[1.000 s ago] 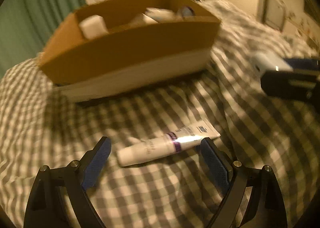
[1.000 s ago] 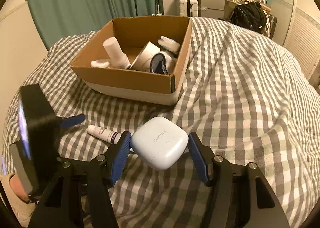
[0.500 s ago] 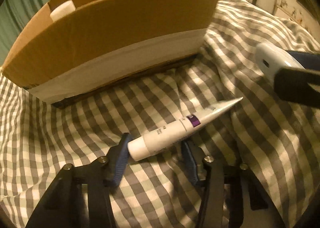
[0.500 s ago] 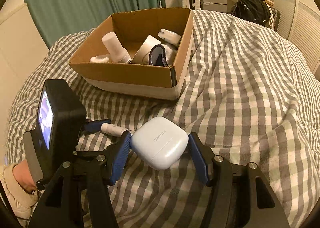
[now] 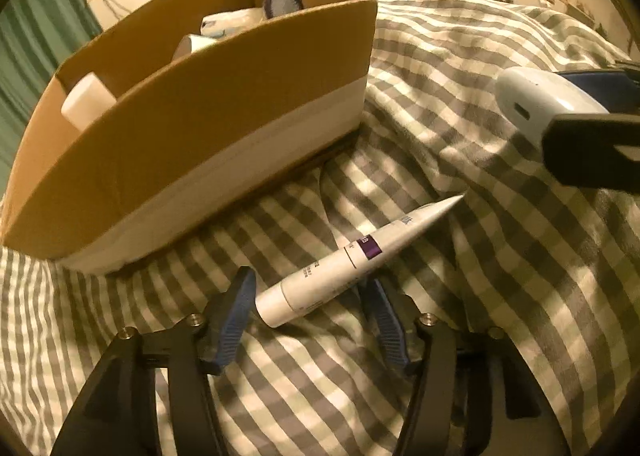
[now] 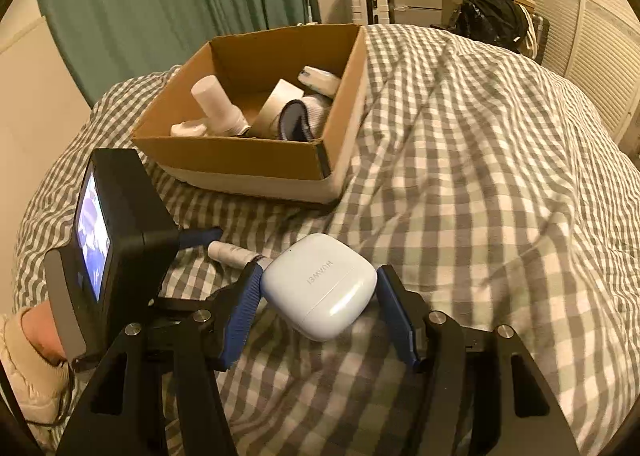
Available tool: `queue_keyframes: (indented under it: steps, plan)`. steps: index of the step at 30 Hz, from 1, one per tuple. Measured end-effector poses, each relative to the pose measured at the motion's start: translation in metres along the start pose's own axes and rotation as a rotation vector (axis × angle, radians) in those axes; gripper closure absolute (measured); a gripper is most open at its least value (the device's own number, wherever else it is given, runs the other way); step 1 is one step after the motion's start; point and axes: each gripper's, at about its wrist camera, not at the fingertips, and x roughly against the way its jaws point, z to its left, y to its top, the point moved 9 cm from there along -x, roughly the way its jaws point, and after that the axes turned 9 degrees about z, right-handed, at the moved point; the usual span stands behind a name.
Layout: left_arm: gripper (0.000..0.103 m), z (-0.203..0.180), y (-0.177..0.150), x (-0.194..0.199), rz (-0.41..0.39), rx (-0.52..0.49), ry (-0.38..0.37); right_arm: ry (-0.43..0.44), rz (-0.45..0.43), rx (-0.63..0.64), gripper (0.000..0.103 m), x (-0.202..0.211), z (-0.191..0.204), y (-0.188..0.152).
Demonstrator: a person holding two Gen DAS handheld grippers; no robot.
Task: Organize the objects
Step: 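Grasp the white tube with the left gripper and lift it upright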
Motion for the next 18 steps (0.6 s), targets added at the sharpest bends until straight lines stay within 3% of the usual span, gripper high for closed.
queue_keyframes:
  steps: [10, 12, 14, 18]
  plan:
    - [0.039, -0.012, 0.024, -0.019, 0.005, -0.095, -0.041, 0.015, 0.007, -0.02, 0.044, -0.002, -0.006, 0.0]
    - [0.05, -0.013, 0.025, -0.02, 0.008, -0.098, -0.066, 0.011, 0.008, -0.019, 0.044, -0.003, -0.006, 0.0]
    - [0.067, -0.011, 0.024, -0.015, 0.002, -0.087, -0.091, 0.004, 0.007, -0.017, 0.044, -0.004, -0.005, -0.001]
    - [0.079, 0.0, 0.022, -0.001, -0.003, -0.039, -0.08, -0.022, -0.012, -0.001, 0.044, 0.001, -0.002, -0.001]
